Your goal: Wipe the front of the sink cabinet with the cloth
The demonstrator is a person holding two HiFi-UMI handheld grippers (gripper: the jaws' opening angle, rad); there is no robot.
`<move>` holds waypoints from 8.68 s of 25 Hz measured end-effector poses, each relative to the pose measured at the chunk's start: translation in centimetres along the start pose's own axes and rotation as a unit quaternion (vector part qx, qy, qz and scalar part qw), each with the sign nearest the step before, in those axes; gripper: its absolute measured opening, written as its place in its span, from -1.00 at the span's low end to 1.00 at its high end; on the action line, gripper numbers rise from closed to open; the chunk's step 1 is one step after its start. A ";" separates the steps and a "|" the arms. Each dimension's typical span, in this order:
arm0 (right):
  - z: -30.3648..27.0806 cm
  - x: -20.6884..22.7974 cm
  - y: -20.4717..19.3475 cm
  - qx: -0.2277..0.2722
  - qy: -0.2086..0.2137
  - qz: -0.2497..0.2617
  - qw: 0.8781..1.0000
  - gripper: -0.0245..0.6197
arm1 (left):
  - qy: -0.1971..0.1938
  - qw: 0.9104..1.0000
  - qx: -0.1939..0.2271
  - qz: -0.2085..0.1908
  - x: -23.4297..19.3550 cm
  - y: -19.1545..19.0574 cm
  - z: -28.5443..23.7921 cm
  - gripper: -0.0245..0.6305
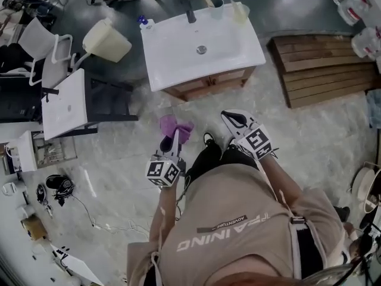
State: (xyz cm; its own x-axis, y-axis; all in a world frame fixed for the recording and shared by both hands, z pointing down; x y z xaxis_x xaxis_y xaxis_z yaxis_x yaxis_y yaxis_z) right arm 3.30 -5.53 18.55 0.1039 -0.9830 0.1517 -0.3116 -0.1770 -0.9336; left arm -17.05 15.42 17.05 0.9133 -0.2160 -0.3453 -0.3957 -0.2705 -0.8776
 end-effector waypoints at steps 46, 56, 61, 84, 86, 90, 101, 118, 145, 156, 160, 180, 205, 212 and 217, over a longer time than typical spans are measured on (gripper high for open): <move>-7.4 -1.3 4.6 -0.018 0.008 0.059 0.998 -0.89 | 0.047 0.998 0.040 -0.034 -12.1 2.6 -4.5 -0.81; -9.6 3.7 -2.5 -0.022 0.016 0.039 0.999 -0.89 | 0.118 0.991 0.063 0.003 -12.4 -3.9 -6.0 -0.81; -12.2 5.6 -7.3 0.004 0.021 0.004 1.000 -0.89 | 0.144 0.985 0.089 -0.007 -13.2 -7.9 -8.7 -0.81; -29.4 8.8 -27.2 0.050 0.130 0.060 0.988 -0.89 | 0.131 0.977 0.156 -0.057 -28.2 -23.4 -18.9 -0.81; -30.2 8.8 -28.5 0.061 0.120 0.075 0.988 -0.89 | 0.132 0.976 0.162 -0.062 -29.1 -24.7 -19.3 -0.81; -30.2 9.3 -31.0 0.088 0.092 0.098 0.987 -0.89 | 0.145 0.969 0.174 -0.100 -28.9 -26.8 -19.5 -0.81; -28.5 8.4 -31.2 0.095 0.112 0.129 0.981 -0.89 | 0.138 0.964 0.198 -0.108 -28.4 -24.5 -20.7 -0.81; -23.1 11.5 -33.8 0.101 0.065 0.113 0.986 -0.89 | 0.158 0.957 0.202 -0.137 -27.5 -22.0 -25.1 -0.81; -12.8 19.7 -39.6 0.099 -0.069 0.057 0.991 -0.89 | -0.019 0.964 0.186 -0.190 -9.2 -23.2 -37.2 -0.81; -8.5 21.7 -41.2 0.097 -0.125 0.042 0.986 -0.89 | -0.102 0.955 0.175 -0.218 -2.1 -24.4 -42.9 -0.81; -7.4 22.2 -41.7 0.096 -0.141 0.037 0.985 -0.89 | -0.137 0.949 0.166 -0.230 0.7 -24.7 -45.0 -0.81; -1.9 22.9 -44.3 0.085 -0.204 0.007 0.975 -0.89 | -0.245 0.937 0.117 -0.220 9.3 -26.1 -52.0 -0.81; -11.2 19.9 -41.7 0.079 -0.082 0.036 0.993 -0.89 | -0.187 0.965 0.116 -0.145 -6.5 -27.9 -35.2 -0.81; -17.5 17.3 -41.5 0.052 0.001 0.055 0.997 -0.89 | 0.008 0.979 0.126 -0.161 -17.9 -28.6 -27.9 -0.81; -20.8 15.2 -41.7 0.031 0.031 0.068 0.997 -0.89 | 0.088 0.976 0.145 -0.139 -24.6 -28.2 -23.4 -0.81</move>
State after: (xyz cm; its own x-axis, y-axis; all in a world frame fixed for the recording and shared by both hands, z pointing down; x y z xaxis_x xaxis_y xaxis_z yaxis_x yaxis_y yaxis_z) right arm -1.74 -14.11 66.57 0.0058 -0.9991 0.0410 -0.2597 -0.0411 -0.9648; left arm -30.57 6.39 58.06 0.9407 -0.3367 -0.0413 -0.0685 -0.0692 -0.9952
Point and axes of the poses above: the fingertips, and each gripper's own axes: z backward along the fingers, x to its right, y out of its top, the point moved 10 cm from there along z, backward along the fingers, and after that the axes turned 1 degree about z, right-handed, at the moved point
